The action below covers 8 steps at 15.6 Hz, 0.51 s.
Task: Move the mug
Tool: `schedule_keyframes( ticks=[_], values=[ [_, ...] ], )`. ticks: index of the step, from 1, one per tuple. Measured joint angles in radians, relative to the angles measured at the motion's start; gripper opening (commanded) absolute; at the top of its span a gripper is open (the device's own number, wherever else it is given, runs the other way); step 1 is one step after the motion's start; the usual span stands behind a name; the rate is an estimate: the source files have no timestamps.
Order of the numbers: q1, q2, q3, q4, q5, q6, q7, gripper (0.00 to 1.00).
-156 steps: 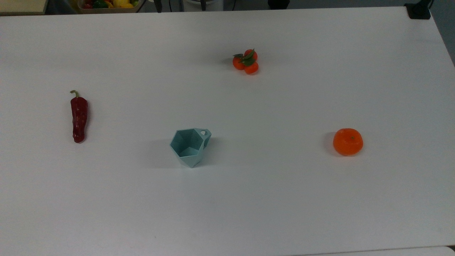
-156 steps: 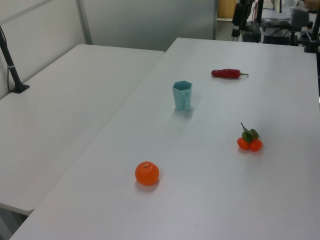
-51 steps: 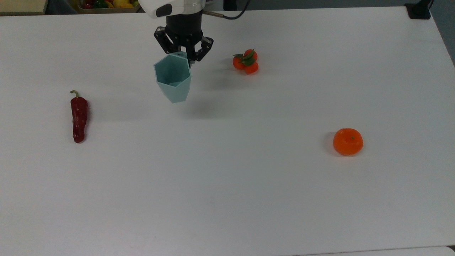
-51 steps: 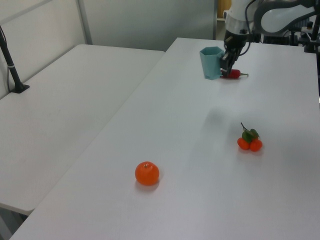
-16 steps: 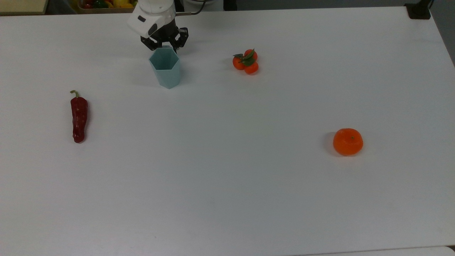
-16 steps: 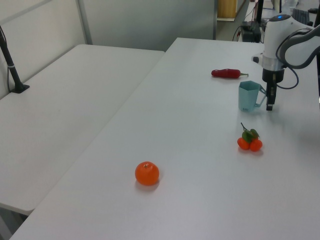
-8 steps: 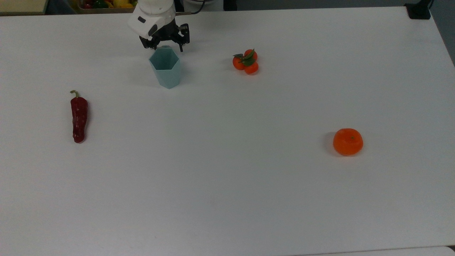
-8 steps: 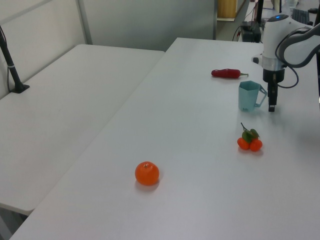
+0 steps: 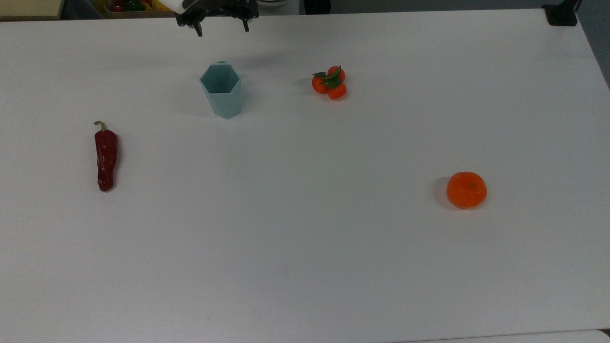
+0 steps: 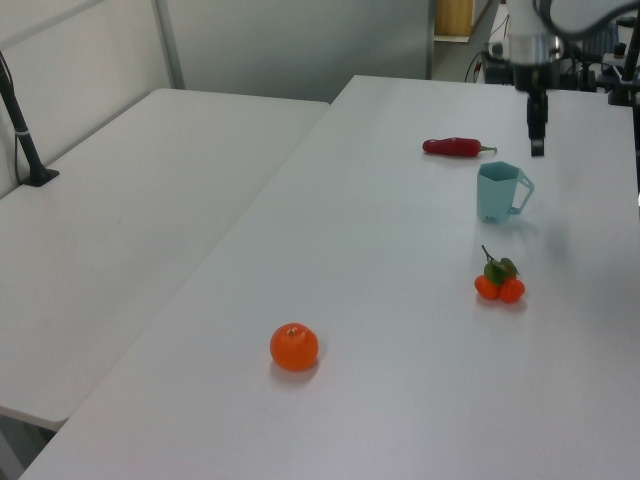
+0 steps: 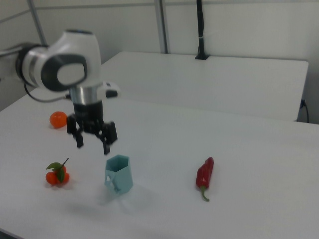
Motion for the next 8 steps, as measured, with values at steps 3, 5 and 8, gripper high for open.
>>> schedule_keyframes(
  ticks=[3,5,8],
  values=[
    [0.008,-0.001,0.026,0.179,0.029,-0.112,0.101,1.00],
    [0.009,-0.001,0.055,0.278,0.032,-0.155,0.191,1.00],
    [0.009,0.012,0.078,0.369,0.032,-0.166,0.298,1.00]
  ],
)
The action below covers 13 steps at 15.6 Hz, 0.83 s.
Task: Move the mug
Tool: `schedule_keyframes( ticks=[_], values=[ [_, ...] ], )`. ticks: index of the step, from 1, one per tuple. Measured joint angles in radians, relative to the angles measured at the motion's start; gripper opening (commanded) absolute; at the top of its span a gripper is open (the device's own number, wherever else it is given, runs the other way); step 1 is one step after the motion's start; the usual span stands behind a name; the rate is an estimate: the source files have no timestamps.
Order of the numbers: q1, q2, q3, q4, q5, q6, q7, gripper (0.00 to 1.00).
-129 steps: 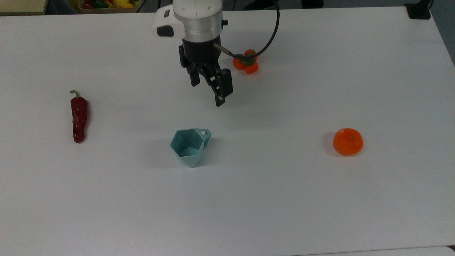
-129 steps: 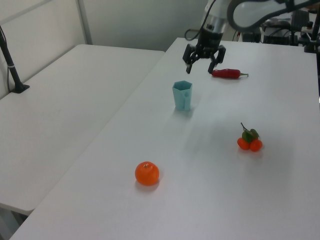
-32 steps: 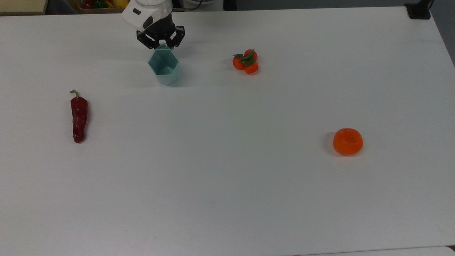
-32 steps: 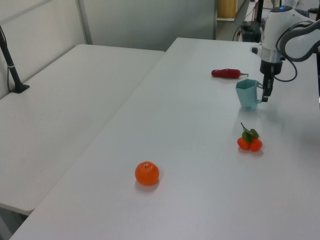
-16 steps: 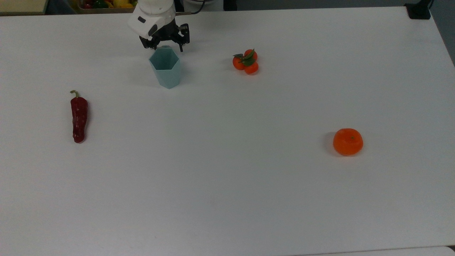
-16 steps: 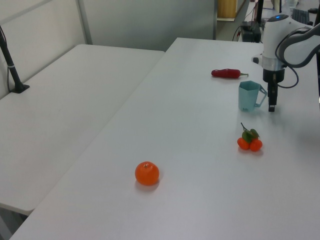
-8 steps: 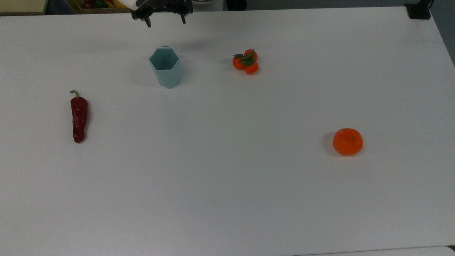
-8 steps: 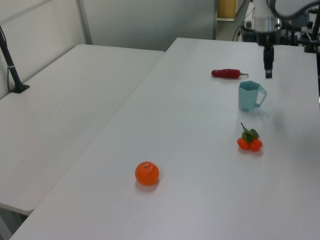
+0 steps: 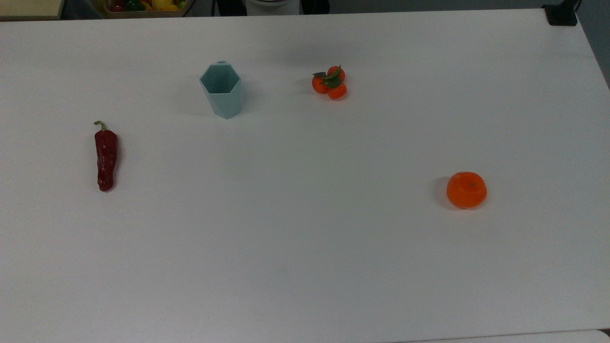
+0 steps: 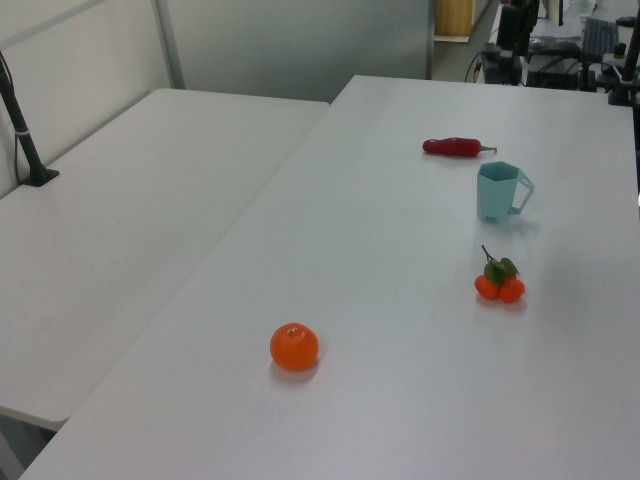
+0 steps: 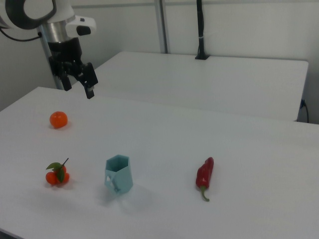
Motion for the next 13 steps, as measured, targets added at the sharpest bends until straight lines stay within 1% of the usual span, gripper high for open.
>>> schedule_keyframes(
  ticks=[2,5,6,9,11,13],
  values=[
    [-0.002,0.042,-0.002,0.049,0.000,0.001,0.016,1.00],
    [0.003,0.083,-0.014,0.065,0.000,0.091,-0.007,1.00],
    [0.019,0.089,-0.029,0.065,0.000,0.102,-0.037,1.00],
    [0.087,0.094,-0.110,0.065,-0.001,0.108,-0.149,1.00],
    [0.098,0.094,-0.129,0.065,0.000,0.109,-0.172,1.00],
    [0.101,0.094,-0.132,0.065,0.000,0.109,-0.171,1.00]
  ],
)
